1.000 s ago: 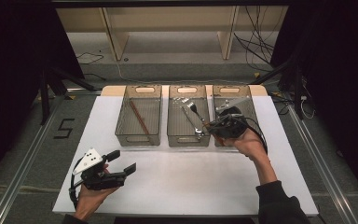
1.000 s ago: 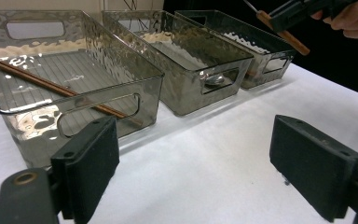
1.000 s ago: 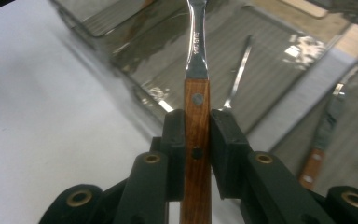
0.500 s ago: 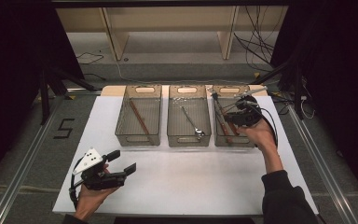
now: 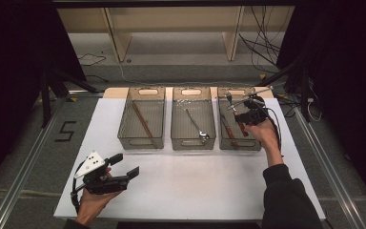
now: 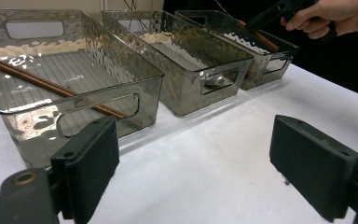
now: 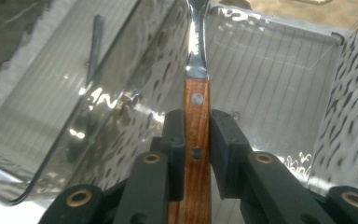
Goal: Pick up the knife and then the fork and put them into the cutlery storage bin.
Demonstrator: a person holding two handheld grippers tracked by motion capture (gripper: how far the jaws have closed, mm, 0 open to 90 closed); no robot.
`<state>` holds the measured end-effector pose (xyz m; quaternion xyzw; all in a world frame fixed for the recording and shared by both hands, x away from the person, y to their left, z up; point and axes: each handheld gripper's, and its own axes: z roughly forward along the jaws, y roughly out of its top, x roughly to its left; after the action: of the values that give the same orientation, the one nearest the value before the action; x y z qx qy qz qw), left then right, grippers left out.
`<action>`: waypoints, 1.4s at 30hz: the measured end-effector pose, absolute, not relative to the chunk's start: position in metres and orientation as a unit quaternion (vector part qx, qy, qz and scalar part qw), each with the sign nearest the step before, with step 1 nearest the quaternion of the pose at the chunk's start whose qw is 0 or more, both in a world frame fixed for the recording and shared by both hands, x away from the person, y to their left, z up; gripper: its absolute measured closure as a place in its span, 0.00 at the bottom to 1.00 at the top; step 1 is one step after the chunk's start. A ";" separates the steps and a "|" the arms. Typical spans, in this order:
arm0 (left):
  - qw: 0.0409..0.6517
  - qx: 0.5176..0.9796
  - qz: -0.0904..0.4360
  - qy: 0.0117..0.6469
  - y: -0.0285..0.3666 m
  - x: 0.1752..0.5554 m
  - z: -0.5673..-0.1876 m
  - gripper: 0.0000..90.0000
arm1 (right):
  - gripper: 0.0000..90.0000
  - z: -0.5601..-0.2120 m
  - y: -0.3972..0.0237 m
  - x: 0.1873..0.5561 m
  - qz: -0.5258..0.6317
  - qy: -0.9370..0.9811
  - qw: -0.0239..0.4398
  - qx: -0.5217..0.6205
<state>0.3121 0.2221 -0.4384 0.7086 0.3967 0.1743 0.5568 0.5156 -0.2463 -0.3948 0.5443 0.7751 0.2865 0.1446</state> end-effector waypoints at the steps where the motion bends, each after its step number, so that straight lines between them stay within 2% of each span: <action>1: 0.557 0.708 0.174 0.397 0.222 0.312 -0.438 0.17 | 0.86 -0.397 -0.246 0.517 0.285 0.775 0.145 0.545; 5: 0.557 0.708 0.174 0.397 0.222 0.312 -0.438 0.17 | 0.84 -0.402 -0.245 0.522 0.279 0.769 0.137 0.558; 6: 0.557 0.708 0.174 0.397 0.222 0.312 -0.438 0.17 | 0.80 -0.403 -0.245 0.524 0.275 0.768 0.134 0.563; 7: 0.558 0.708 0.174 0.397 0.222 0.312 -0.438 0.17 | 0.73 -0.404 -0.246 0.524 0.276 0.766 0.132 0.566; 11: 0.558 0.708 0.174 0.397 0.222 0.312 -0.438 0.17 | 0.59 -0.403 -0.247 0.522 0.282 0.767 0.119 0.564; 20: 0.558 0.708 0.172 0.397 0.221 0.312 -0.438 0.17 | 0.42 -0.377 -0.236 0.482 0.375 0.773 0.135 0.494; 29: 0.556 0.709 0.167 0.400 0.222 0.313 -0.439 0.17 | 0.34 -0.373 -0.219 0.431 0.436 0.771 0.132 0.445; 42: 0.554 0.711 0.160 0.402 0.220 0.316 -0.439 0.17 | 0.28 -0.396 -0.220 0.376 0.476 0.766 0.128 0.413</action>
<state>0.3159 0.2203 -0.4388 0.7115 0.4020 0.1602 0.5536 0.3763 -0.2204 -0.3959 0.4127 0.7659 0.4761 0.1278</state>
